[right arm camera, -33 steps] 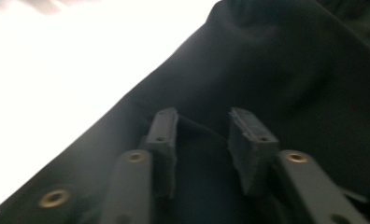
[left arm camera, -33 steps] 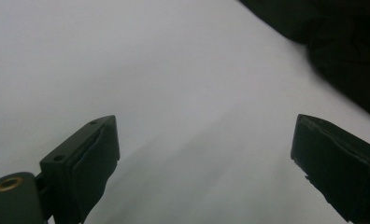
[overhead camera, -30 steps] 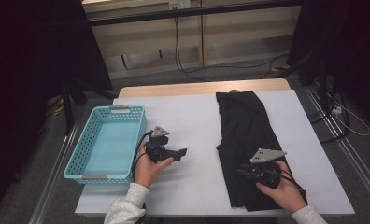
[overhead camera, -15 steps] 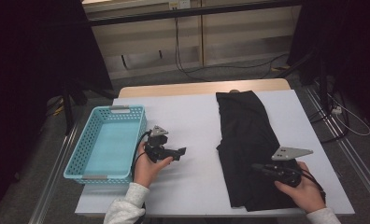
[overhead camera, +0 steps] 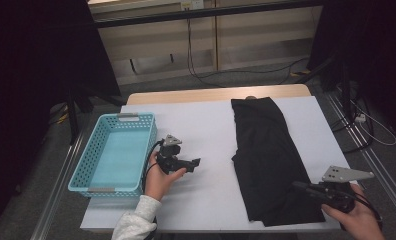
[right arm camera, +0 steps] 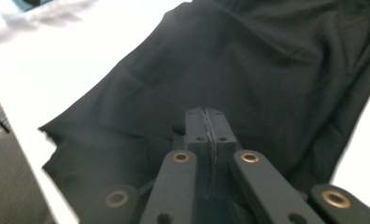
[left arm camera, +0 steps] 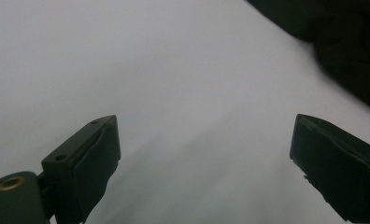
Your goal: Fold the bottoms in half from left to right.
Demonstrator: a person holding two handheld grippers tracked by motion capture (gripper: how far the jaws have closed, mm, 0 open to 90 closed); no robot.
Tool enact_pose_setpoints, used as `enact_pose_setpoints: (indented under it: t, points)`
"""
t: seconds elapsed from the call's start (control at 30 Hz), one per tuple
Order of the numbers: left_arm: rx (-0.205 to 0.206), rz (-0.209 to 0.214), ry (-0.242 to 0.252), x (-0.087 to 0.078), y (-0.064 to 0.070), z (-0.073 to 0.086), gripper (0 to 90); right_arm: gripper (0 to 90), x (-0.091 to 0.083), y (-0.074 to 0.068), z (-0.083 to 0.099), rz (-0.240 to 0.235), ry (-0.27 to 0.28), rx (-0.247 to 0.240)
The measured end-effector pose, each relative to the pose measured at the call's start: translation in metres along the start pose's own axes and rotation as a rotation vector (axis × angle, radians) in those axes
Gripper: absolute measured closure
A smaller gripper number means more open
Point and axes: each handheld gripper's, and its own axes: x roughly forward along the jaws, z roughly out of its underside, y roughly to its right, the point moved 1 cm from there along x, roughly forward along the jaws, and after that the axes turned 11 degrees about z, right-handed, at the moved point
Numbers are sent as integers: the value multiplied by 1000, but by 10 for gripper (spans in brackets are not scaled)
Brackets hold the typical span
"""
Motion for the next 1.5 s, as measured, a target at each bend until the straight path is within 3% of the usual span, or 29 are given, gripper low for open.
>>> enact_pose_setpoints:
  t: [0.1, 0.2, 0.23, 0.33, 0.5, 0.7, 0.9, 1.07, 1.27, 1.5]
  points:
    - [2, -3, -6, 0, 0, -1, 85, 751, -8, 2, 4, 32, 5, 6]
    - [4, 2, -1, 0, 1, -2, 85, 681, -10, 5, 1, 51, 19, -5]
    - [10, 2, -3, 1, 2, -2, 85, 679, -9, 7, -2, 79, 14, 4]
    - [10, 0, -3, 2, 2, -2, 85, 667, 0, 12, -6, 106, 2, 26]
    - [14, 2, -12, 2, 1, -1, 87, 651, 27, 21, -11, 185, -70, 33]
    - [9, 1, -9, 1, 0, -1, 87, 719, 45, 31, -13, 252, -141, 53]
    - [16, -3, -14, 2, 0, -1, 88, 786, 48, 34, -10, 263, -166, 79]
    - [17, -2, -10, 2, 0, -2, 89, 900, 48, 33, -9, 230, -160, 94]
    - [18, -2, -12, 1, 0, -2, 90, 900, 41, 36, -14, 215, -127, 94]
    - [15, -2, -5, 0, 0, -2, 89, 900, 29, 45, -12, 245, -129, 96]
